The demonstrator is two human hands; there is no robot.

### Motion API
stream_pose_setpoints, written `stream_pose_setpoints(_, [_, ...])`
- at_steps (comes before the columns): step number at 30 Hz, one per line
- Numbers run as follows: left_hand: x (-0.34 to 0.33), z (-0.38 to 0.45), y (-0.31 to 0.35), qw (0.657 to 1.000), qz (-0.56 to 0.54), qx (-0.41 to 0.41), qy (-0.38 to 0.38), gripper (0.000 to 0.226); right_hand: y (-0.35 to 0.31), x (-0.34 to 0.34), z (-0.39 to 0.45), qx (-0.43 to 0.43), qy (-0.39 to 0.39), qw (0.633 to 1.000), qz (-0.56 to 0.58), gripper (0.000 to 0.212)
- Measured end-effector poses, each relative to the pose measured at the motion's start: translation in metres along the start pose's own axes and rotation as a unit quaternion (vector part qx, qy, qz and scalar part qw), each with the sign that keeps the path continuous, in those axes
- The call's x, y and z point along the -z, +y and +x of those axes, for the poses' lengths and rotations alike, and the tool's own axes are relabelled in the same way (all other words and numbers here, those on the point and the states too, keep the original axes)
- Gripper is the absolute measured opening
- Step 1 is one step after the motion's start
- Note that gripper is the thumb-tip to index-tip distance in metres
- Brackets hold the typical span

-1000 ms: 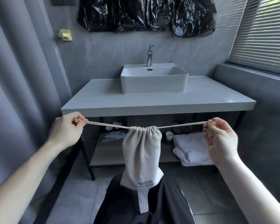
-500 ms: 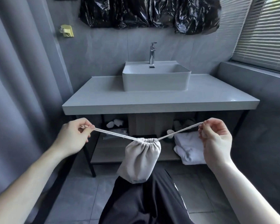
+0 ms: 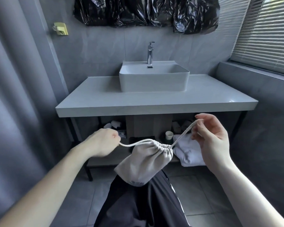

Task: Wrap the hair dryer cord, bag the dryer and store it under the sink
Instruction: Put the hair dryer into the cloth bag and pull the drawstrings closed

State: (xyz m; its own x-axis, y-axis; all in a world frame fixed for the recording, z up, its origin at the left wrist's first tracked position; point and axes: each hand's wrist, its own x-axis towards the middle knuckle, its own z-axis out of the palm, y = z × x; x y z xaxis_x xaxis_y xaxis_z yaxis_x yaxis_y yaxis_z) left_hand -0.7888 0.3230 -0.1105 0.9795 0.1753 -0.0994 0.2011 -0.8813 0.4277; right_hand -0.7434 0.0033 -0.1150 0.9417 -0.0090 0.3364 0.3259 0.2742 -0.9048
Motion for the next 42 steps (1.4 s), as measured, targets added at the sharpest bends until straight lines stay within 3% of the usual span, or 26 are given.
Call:
stream_pose_setpoints(3, [0.015, -0.001, 0.019, 0.958, -0.280, -0.070, 0.007, 0.037, -0.005, 0.009, 0.008, 0.016, 0.035, 0.999, 0.014, 0.027])
stream_pose_setpoints(8, [0.050, -0.024, 0.020, 0.840, -0.527, -0.093, 0.087, 0.043, -0.010, 0.003, 0.002, 0.048, 0.111, 0.990, 0.078, 0.026])
stream_pose_setpoints(12, [0.059, -0.050, -0.005, 0.770, -0.624, -0.074, 0.111, 0.073, -0.025, -0.011, -0.008, 0.093, 0.156, 0.974, 0.134, 0.028])
stream_pose_setpoints(15, [0.061, -0.067, -0.024, 0.727, -0.672, -0.051, 0.131, 0.069, -0.030, -0.019, -0.014, 0.079, 0.163, 0.968, 0.171, 0.028])
stream_pose_setpoints(18, [0.051, -0.077, -0.030, 0.688, -0.720, -0.047, 0.077, 0.058, -0.025, -0.024, -0.019, 0.033, 0.166, 0.967, 0.189, 0.027])
stream_pose_setpoints(20, [0.035, -0.074, -0.026, 0.707, -0.705, -0.031, 0.045, 0.052, -0.017, -0.029, -0.024, 0.002, 0.153, 0.977, 0.150, 0.024])
stream_pose_setpoints(21, [0.025, -0.070, -0.024, 0.735, -0.677, -0.023, 0.036, 0.051, -0.010, -0.031, -0.027, -0.012, 0.143, 0.983, 0.117, 0.023])
stream_pose_setpoints(25, [-0.011, -0.049, -0.017, 0.910, -0.402, -0.043, 0.096, 0.044, 0.026, -0.026, -0.038, 0.020, 0.087, 0.992, -0.085, 0.030])
stream_pose_setpoints(27, [-0.019, -0.045, -0.011, 0.953, -0.269, -0.068, 0.125, 0.036, 0.035, -0.018, -0.040, 0.010, 0.031, 0.981, -0.189, 0.029])
stream_pose_setpoints(31, [-0.026, -0.048, 0.005, 0.983, -0.131, -0.103, 0.075, 0.022, 0.049, -0.005, -0.045, 0.034, -0.083, 0.909, -0.408, 0.029])
stream_pose_setpoints(35, [-0.027, -0.050, 0.010, 0.994, 0.047, -0.095, -0.007, 0.048, 0.048, -0.003, -0.048, 0.001, -0.179, 0.845, -0.504, 0.030])
stream_pose_setpoints(39, [-0.033, -0.052, 0.010, 0.993, 0.010, -0.119, -0.006, 0.068, 0.038, 0.002, -0.047, -0.046, -0.224, 0.836, -0.499, 0.020])
stream_pose_setpoints(42, [-0.030, -0.051, 0.012, 0.990, -0.084, -0.111, 0.004, 0.066, 0.032, 0.008, -0.047, -0.005, -0.230, 0.844, -0.485, 0.043])
